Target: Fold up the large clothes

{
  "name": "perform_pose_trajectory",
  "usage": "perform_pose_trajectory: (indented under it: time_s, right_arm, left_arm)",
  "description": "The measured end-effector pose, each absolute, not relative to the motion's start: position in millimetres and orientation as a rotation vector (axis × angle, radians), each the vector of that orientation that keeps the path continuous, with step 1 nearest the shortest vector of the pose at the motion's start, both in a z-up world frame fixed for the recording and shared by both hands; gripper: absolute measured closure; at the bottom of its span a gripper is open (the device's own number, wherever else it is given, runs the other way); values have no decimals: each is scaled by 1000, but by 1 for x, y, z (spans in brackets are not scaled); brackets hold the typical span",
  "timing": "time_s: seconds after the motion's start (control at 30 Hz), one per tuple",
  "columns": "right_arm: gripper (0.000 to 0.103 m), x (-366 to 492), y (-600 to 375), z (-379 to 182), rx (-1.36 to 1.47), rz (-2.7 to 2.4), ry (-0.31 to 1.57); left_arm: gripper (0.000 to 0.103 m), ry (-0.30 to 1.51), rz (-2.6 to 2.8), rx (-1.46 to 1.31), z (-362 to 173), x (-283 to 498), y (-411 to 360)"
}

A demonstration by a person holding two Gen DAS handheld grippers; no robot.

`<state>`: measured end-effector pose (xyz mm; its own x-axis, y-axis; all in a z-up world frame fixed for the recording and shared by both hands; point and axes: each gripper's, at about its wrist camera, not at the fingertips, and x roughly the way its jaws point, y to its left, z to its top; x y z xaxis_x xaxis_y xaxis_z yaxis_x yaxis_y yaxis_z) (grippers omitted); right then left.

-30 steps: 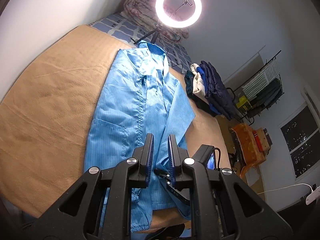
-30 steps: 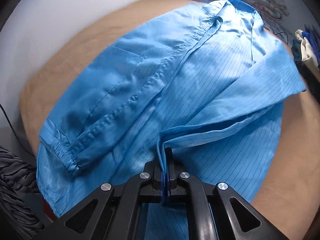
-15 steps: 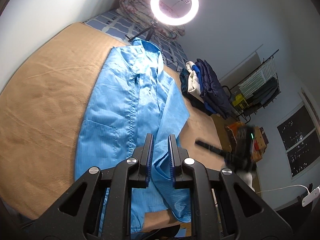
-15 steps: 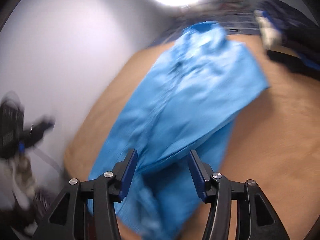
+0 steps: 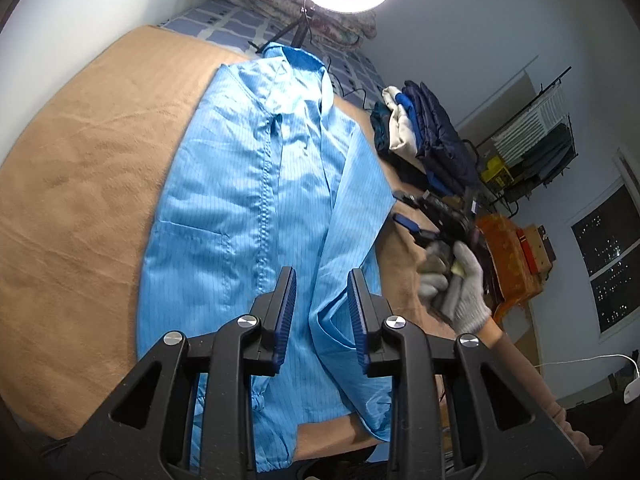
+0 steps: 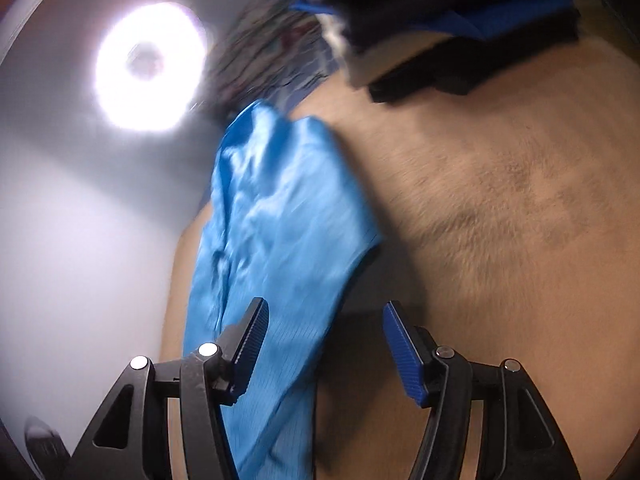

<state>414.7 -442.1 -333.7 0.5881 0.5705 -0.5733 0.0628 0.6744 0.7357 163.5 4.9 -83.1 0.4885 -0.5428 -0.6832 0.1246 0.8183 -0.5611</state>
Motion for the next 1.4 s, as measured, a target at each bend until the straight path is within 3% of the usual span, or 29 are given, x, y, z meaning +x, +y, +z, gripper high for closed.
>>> perform_pose_trajectory:
  time_s: [0.1,0.17,0.23,0.27,0.3,0.4,0.67,0.83,0.93,0.97,1.0,1.13,1.2,1.4]
  right_arm:
    - [41,433,-442,-352,873,314,871]
    - [48,446,-439,-360,918,319,857]
    - [64,457,-432,-360,933,343,845]
    - [82,463,-429,-360,934,365,844]
    - [92,467,-424,-357,919,372,843]
    - [99,475,-411,-337,846,389,813]
    - [101,492,-330,-267,485,440,824]
    - [101,521,-265,-268,365,440,891]
    - [80,535,-237,-281,375,479,945]
    - [62,533,-234,-284,384,497,958]
    - [61,530,-232,-284,392,512,956]
    - [62,513,-237,-270,411,583,904]
    - [68,499,-243,-265,366,574,902]
    - [75,409,-279,-272,208,549,965]
  left_arm:
    - [78,1000,-432,-479,-86,166,1]
    - [78,1005,-438,-482,-87,167,0]
    - [78,1006,-443,-485,-87,168,0]
    - [78,1007,-445,-489,-86,168,1]
    - [78,1005,-450,-500,-86,168,2]
    - [78,997,-456,-520,-83,168,7]
    - [78,969,-441,-539,-77,165,21]
    - [78,960,-442,-548,-75,163,26]
    - [78,953,-442,-532,-73,160,26]
    - [78,948,-438,-523,-72,159,27]
    - [78,942,-435,-516,-70,158,28]
    - [78,927,-428,-514,-67,155,36]
    - [78,928,-427,-519,-67,154,40]
    - [78,917,-433,-504,-64,146,45]
